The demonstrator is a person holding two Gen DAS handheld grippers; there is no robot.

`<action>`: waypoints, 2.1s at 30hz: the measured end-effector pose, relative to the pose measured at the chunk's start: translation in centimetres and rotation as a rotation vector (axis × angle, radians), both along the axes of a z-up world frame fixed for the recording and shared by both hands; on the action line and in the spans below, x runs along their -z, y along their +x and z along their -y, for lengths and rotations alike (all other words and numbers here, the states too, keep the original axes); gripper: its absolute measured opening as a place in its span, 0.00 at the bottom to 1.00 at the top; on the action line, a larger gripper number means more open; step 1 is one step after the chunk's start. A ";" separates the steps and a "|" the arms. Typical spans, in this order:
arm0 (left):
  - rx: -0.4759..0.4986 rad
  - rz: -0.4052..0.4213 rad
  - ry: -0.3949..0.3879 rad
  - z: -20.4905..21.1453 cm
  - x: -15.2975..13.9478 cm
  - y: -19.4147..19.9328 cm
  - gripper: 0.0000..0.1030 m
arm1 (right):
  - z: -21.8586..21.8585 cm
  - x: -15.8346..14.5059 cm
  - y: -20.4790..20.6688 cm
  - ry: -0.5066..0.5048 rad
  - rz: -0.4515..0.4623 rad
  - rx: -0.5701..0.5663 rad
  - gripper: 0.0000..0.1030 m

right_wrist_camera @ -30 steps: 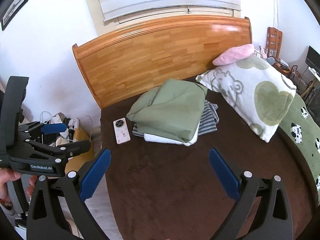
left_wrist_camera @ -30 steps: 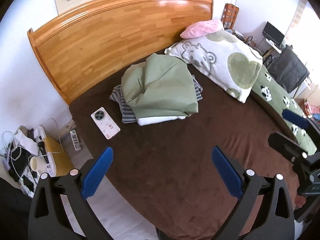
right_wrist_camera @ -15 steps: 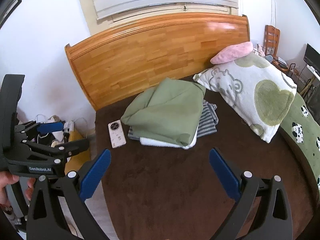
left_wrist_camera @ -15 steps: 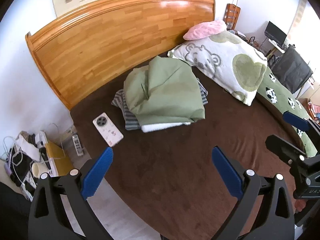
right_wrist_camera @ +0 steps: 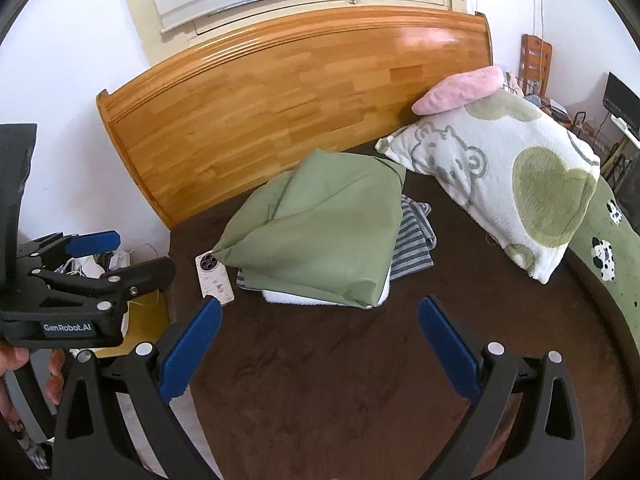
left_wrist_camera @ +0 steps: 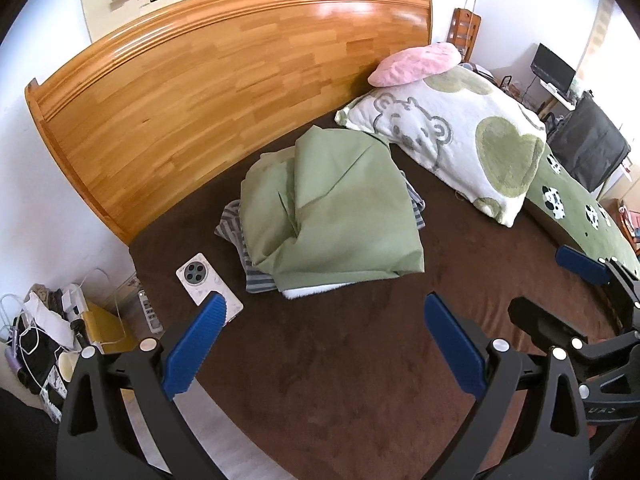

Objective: Fold large clothes

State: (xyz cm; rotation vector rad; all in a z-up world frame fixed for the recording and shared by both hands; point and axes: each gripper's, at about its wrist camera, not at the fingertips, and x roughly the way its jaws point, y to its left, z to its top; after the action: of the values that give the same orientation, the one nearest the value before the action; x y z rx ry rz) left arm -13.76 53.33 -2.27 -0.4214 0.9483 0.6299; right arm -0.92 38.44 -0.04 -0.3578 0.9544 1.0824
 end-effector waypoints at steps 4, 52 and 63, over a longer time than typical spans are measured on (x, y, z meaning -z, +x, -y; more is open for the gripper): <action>-0.004 0.014 -0.004 -0.5 0.2 0.4 0.94 | -0.4 0.4 0.4 -0.007 0.005 0.000 0.94; 0.007 0.031 0.012 -2.1 5.2 2.7 0.94 | -2.9 4.6 1.9 0.014 0.051 -0.002 0.94; 0.035 0.022 0.059 -2.0 4.7 4.2 0.94 | -2.9 5.1 2.6 0.006 0.032 0.004 0.94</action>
State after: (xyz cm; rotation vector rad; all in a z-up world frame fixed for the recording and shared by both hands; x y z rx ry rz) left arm -9.54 55.36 -7.02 -0.3576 0.9124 0.6195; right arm 1.65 41.36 -5.09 -0.3672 0.9230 1.0723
